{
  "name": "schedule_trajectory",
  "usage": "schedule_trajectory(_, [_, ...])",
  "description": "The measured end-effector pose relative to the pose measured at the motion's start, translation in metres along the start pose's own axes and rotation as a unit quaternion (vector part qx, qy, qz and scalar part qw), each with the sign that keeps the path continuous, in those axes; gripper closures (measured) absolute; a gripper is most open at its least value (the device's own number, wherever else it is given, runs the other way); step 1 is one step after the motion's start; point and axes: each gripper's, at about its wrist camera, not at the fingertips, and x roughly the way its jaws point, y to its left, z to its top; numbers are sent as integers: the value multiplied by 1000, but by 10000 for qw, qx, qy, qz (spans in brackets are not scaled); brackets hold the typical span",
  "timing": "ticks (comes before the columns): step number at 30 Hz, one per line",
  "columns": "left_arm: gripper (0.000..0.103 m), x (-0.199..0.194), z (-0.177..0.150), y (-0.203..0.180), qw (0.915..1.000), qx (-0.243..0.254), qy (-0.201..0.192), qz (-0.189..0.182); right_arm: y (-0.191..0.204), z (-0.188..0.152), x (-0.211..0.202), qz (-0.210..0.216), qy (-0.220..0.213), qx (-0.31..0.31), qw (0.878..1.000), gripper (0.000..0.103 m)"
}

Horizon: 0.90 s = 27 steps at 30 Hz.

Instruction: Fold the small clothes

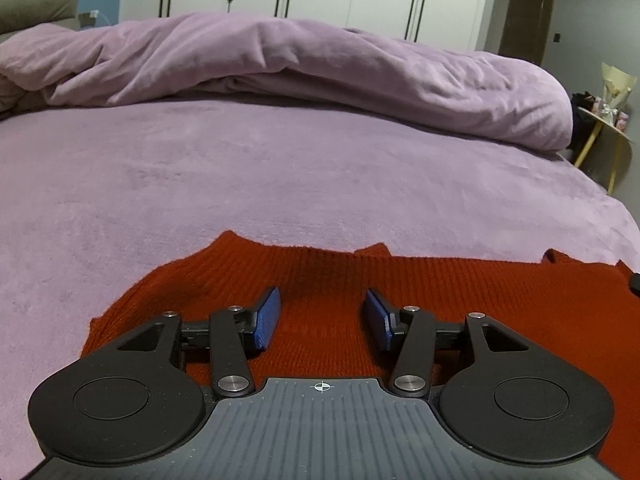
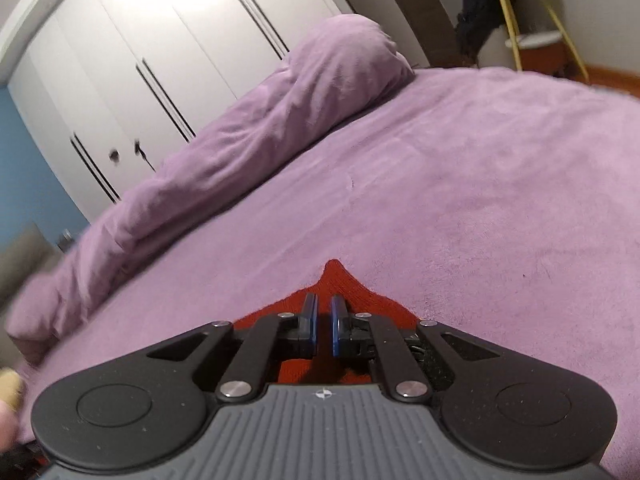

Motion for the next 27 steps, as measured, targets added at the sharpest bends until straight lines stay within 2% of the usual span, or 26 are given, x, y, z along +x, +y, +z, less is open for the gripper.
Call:
schedule_trajectory(3, [46,-4,0,-2,10000,33,38,39,24,2,-5,-172,113,-294,9994,94])
schedule_trajectory(6, [39,-16,-3,4,9999,-1,66,-78,37,-9,-32,366,-14,-899,9953,87])
schedule_trajectory(8, [38,-28,-8,12,9998,13,5,-178,36,-25,-41,436,29,-1417,9890,81])
schedule_trajectory(10, [38,-40,-12,22,9999,70,-44,-131,20,-34,-47,266,-36,-1577,9871,83])
schedule_trajectory(11, [31,-47,-14,27,9999,67,-92,-33,12,-31,-51,227,-138,-1402,9898,89])
schedule_trajectory(13, [28,-65,-16,39,9994,-11,-178,281,5,-22,-56,-365,-331,-1202,9915,90])
schedule_trajectory(14, [32,-74,-18,48,9993,-62,-81,366,4,-19,-57,-876,-356,-1278,9873,90])
schedule_trajectory(15, [34,-83,-19,54,9989,-107,32,452,5,-16,-58,-1281,-298,-1331,9823,80])
schedule_trajectory(16, [35,-95,-23,61,9986,-128,148,496,5,-15,-63,-1404,-266,-1284,9814,77])
schedule_trajectory(18, [35,-123,-33,70,9989,-180,170,409,6,-18,-81,-1146,-253,-1085,9871,75])
schedule_trajectory(21, [33,-168,-58,77,9990,-377,248,-65,25,-32,-106,-702,-202,-1162,9905,76])
schedule_trajectory(23, [33,-186,-74,79,9962,-611,451,-433,44,-46,-119,-272,-104,-1230,9920,76])
schedule_trajectory(25, [35,-188,-87,81,9880,-1047,762,-841,69,-62,-123,141,95,-1342,9908,76])
schedule_trajectory(26, [37,-182,-92,84,9803,-1349,909,-1124,83,-71,-125,329,194,-1433,9889,76])
schedule_trajectory(27, [37,-176,-95,87,9737,-1638,977,-1247,96,-80,-127,476,261,-1504,9871,76])
